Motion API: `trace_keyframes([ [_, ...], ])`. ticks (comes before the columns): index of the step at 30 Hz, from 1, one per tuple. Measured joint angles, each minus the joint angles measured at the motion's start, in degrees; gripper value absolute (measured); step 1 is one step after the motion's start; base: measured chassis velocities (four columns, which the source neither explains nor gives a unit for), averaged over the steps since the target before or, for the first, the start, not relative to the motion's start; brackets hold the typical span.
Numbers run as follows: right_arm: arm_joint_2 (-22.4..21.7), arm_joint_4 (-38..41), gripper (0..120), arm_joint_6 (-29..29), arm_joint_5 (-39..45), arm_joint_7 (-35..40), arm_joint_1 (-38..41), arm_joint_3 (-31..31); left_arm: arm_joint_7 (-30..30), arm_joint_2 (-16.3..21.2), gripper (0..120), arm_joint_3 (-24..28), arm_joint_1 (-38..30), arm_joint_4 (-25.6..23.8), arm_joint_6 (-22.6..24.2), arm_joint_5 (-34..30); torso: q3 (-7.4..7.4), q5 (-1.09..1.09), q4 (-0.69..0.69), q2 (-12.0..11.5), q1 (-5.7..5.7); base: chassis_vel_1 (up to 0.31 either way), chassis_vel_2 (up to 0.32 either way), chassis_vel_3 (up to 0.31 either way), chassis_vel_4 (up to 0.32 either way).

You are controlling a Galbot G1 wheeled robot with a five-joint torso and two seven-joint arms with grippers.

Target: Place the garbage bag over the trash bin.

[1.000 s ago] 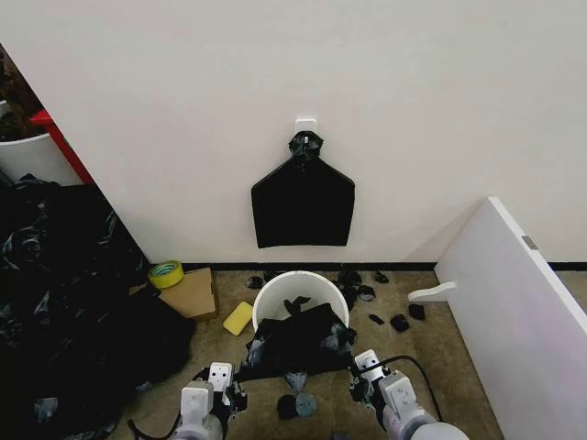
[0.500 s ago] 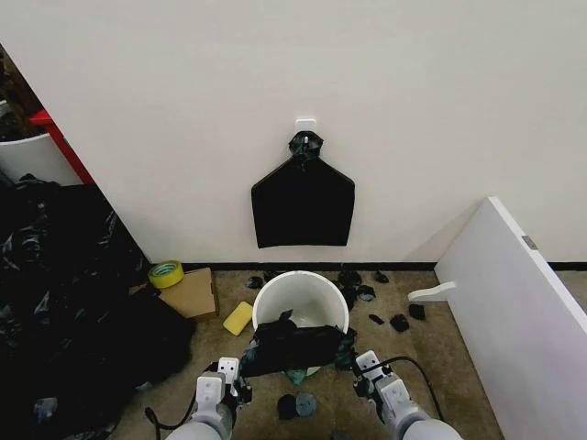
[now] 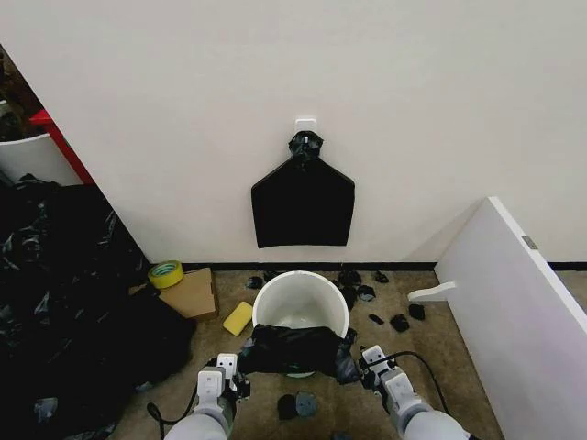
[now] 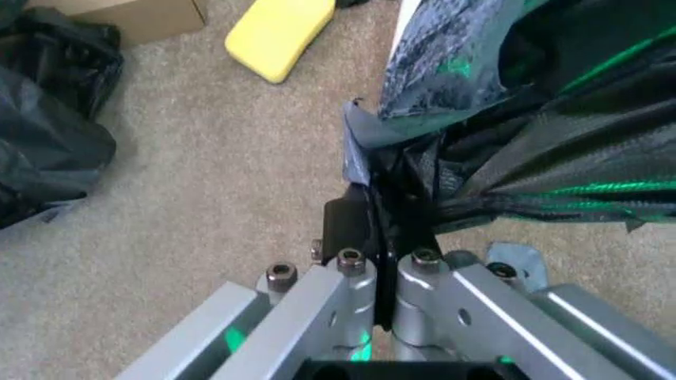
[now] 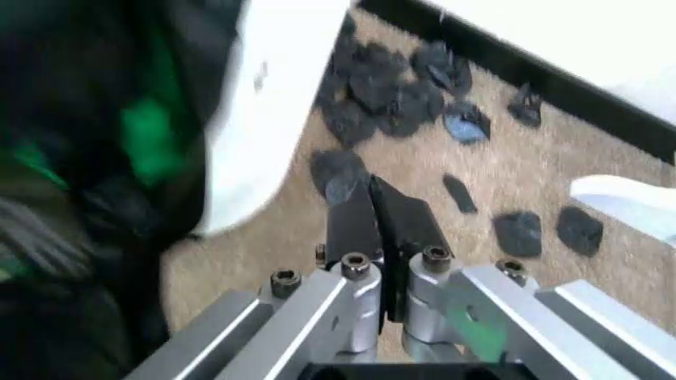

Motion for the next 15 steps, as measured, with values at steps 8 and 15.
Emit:
trace_keyframes([
  [8,-3.03,6.81,15,4.5,4.34,1.93,-2.39,5.13,0.0,0.17,0,-0.36,1.99,-2.13,-0.13,0.24,0.0,0.0,0.0,0.0,0.0,0.0,0.0,0.0,0.0],
  [15,-5.09,18.21,39,2.88,12.56,6.29,-4.97,8.48,-0.05,0.45,0,-0.85,2.89,-2.88,-0.19,0.41,0.0,-0.01,0.0,0.0,0.0,0.0,0.0,0.0,0.0],
])
